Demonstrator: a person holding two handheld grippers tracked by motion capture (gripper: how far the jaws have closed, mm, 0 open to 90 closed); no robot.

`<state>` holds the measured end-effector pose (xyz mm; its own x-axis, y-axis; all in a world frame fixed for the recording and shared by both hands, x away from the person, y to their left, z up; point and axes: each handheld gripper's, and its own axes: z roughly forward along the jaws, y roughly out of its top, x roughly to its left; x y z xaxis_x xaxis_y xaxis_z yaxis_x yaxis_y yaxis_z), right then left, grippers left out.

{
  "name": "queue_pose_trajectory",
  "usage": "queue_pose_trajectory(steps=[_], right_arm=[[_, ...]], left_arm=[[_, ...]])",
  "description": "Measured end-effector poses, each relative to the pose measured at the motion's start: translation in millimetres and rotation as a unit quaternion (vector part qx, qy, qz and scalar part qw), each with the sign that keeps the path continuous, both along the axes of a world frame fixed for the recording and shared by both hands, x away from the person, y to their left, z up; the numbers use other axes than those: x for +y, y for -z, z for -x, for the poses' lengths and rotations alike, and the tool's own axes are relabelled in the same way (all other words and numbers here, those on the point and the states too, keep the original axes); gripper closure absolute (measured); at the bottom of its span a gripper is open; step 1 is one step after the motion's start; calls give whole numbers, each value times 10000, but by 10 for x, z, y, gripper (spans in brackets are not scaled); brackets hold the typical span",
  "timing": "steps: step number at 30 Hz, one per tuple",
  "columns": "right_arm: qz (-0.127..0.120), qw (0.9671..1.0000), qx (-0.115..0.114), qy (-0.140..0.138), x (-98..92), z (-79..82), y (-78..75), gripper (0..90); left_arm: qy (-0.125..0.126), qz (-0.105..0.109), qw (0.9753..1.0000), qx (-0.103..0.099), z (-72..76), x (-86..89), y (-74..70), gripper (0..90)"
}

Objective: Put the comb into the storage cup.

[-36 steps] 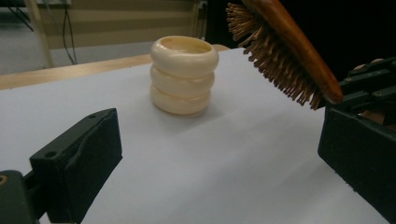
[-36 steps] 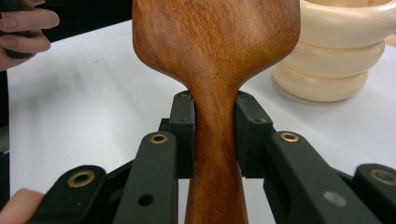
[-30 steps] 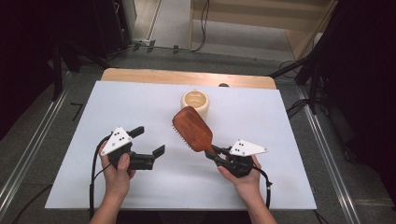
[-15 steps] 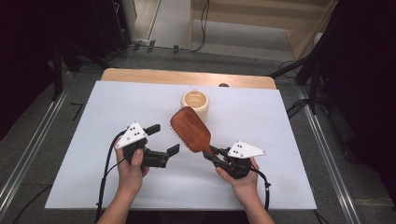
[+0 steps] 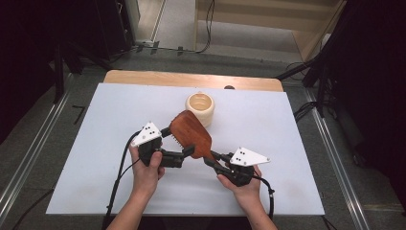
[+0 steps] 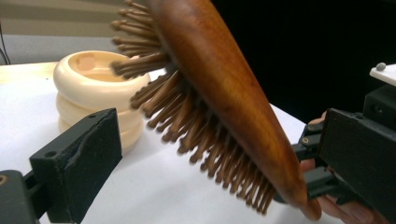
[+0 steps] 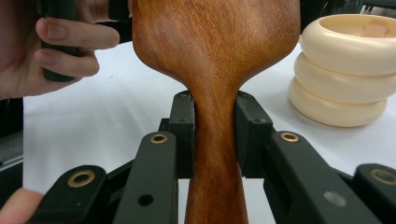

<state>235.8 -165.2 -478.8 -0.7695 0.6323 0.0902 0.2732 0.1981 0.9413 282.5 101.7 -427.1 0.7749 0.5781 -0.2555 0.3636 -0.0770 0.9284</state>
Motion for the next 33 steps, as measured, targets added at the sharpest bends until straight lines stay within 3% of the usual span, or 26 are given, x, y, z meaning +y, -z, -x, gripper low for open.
queue_pose_trajectory(steps=[5,13,19,24,33], right_arm=[[-46,10000,-46,-57,45,28,-10,703],[-98,9998,-109,-114,96,59,-25,703],[-153,9998,-146,-60,146,85,-23,703],[-200,9996,-171,37,176,98,-18,702],[-323,9991,-128,233,215,113,10,702]], left_arm=[[-123,3,9999,65,-16,-51,-19,0],[-199,47,9998,6,-9,-120,-31,0],[-245,95,9996,129,-15,-171,-32,4],[-284,109,9993,219,-18,-207,-28,127],[-340,376,9975,496,-61,-225,-6,340]])
